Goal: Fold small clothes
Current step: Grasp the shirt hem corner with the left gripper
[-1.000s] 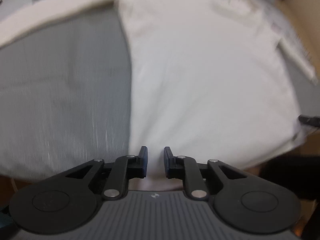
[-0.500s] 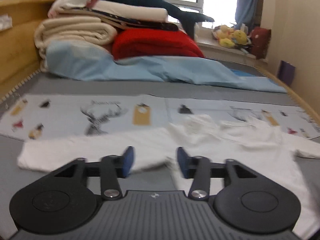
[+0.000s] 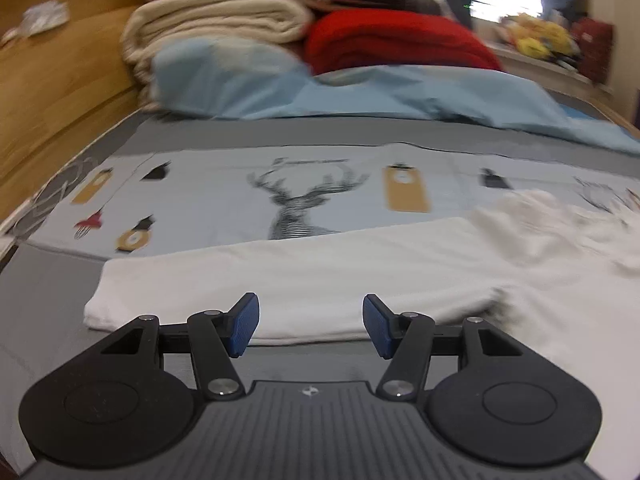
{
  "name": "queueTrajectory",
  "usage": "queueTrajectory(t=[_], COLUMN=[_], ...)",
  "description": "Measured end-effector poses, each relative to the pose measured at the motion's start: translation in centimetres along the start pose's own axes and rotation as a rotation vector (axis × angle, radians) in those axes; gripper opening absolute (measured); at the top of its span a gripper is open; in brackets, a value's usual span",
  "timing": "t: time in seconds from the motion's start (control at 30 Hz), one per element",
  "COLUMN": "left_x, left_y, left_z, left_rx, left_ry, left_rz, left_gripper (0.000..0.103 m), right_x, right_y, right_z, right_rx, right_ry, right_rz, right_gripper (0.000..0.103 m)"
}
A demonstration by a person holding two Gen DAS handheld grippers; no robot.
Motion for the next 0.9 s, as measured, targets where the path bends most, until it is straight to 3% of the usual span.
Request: queueTrajectory(t=[0.17,0.4,0.5,0.63,0.67,0.7,0.73,0.77,0.9], left_x=[-2.1,-2.7,-2.5,-2.6,-2.8,-2.8,-2.9,-3.2,-2.3], left_y=[6.9,17.5,21.5,24.7,25.2,25.5,25.7,25.5,23.6], left_z=[0.7,2.6,3.9,5.2,5.4,5.3,5.2,5.0,2.8], left_rx=[0.165,0.476,0.629,0.792,0.810,0.807,0.788,0.767,0.719], left_ry=[-0.013,-0.085,-0.116,-0.147,-0.148,-0.155,-0.148,-0.132,-0.163], left_rz=[-0.130,-0.329,-0.380,-0.368,-0.364,-0.369,-0.370,-0.351,-0.318], left_gripper=[0.063,0.063,0.063,0.062,0.059,0.049,0.033,0.003,0.003], right_x=[-1.2,-1.2,-1.3,-1.5,-1.5,-1.6,-1.6,-1.7,-1.7], right_y=[0.9,1.9,1.6,0.6,0.4,0.1,-0.1,-0.4,-1.1], right_z=[0.2,0.5,0.7,0.7,0.7,0.7,0.8,0.8,0.8], right_rx=[-0.050,0.039,0.059,0.076,0.078,0.082,0.088,0.096,0.111], right_ry=[0.028,0.014,0.020,0.019,0.022,0.025,0.028,0.029,0.031], right_rz=[-0.005,-0.007,-0.003,0.011,0.012,0.013,0.015,0.017,0.010], right_gripper=[0.059,0.059,0.059,0.059,0.058,0.057,0.056,0.056,0.044])
Point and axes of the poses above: each gripper's, at about its wrist camera, not at the fingertips, and x roughly against the way its jaws point, y to its left, z to its underside, the point moved 8 cm from there along -x, roughly the way its jaws point, and after that the axes turned 15 degrees about z, right-handed, at the moved point
